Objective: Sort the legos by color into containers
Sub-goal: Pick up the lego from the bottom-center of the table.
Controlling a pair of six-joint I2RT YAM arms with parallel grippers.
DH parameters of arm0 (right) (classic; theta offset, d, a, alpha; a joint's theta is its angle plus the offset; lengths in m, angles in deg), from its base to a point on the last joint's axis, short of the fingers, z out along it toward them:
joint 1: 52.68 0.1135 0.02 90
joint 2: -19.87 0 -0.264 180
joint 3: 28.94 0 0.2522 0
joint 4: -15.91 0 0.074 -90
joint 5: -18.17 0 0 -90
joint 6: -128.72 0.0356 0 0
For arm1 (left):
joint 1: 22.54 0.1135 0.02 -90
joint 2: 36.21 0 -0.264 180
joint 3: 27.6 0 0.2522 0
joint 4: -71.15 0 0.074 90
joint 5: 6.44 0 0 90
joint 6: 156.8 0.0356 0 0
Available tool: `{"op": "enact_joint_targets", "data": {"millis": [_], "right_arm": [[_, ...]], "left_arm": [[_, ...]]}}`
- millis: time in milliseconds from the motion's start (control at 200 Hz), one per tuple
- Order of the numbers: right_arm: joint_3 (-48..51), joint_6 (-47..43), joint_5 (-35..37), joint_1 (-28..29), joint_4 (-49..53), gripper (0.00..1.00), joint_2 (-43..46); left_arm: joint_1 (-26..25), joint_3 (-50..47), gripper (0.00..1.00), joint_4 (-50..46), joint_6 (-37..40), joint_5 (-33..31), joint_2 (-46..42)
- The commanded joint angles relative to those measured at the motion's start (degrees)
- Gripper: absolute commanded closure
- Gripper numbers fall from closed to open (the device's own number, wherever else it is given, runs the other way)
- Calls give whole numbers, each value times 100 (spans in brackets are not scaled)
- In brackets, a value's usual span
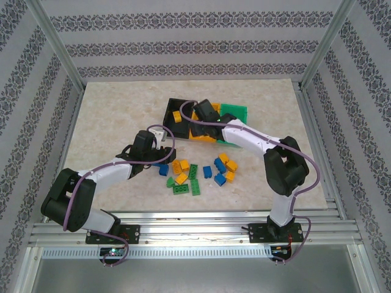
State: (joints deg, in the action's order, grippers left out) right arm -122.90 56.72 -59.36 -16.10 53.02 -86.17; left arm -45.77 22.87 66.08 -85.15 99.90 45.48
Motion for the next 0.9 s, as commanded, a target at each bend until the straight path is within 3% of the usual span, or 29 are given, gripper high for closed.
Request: {"op": "enact_joint_targets", "data": {"millis": [0,340,540,894], "right_arm": [[484,51,-492,106,-19,27,539],[1710,1013,-1473,712,57,32,1095],[1567,1254,-1382,1091,113,36,625],[1408,1443,-1483,1250,320,41,121]], "left_arm": [[24,-50,45,300,45,96,57],[28,-34,45,308,18,80,108],[26,-42,45,300,20,79,93],[26,-67,45,282,42,9,24]]}}
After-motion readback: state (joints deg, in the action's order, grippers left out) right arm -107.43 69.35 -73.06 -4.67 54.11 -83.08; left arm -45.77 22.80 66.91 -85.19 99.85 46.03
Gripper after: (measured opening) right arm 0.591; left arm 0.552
